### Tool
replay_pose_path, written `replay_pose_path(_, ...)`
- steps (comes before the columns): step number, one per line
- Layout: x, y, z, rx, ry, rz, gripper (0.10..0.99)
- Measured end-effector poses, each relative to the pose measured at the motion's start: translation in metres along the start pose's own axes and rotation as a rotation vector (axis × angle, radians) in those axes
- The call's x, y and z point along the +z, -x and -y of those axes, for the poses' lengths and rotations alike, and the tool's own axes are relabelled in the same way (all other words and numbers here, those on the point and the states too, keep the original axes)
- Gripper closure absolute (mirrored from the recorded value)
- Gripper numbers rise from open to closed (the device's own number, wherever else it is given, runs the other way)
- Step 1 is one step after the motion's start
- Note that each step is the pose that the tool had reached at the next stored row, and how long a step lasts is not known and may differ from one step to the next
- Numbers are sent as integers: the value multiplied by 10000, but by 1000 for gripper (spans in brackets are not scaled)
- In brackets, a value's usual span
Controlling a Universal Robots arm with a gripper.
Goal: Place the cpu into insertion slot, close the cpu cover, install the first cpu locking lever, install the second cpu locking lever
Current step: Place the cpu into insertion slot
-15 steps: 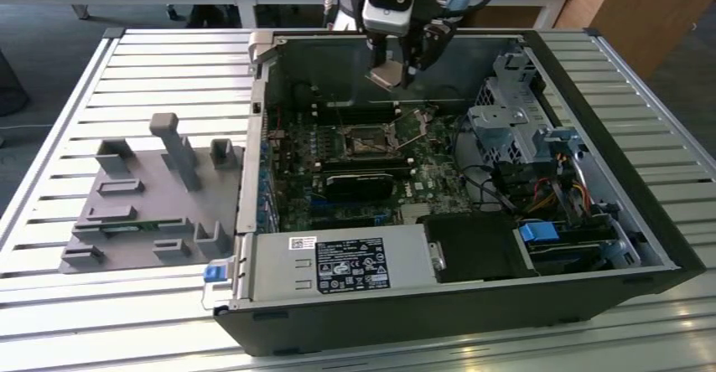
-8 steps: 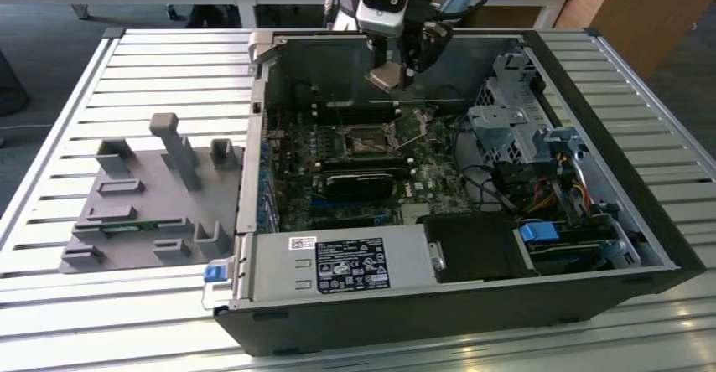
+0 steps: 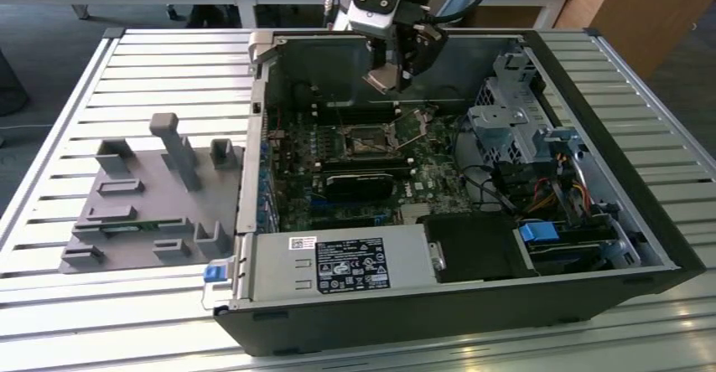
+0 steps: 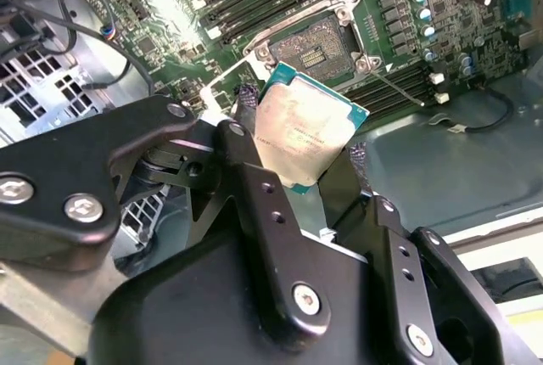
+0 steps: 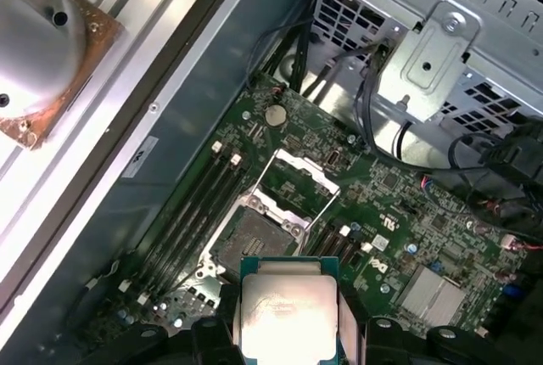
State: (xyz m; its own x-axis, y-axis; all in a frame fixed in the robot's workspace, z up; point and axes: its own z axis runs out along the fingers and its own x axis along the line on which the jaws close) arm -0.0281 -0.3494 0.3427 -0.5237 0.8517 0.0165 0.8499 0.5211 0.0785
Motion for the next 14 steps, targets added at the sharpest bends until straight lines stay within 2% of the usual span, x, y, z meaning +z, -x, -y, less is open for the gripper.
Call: replay_pose_path(14,56,-14,29,1400,19,119,545)
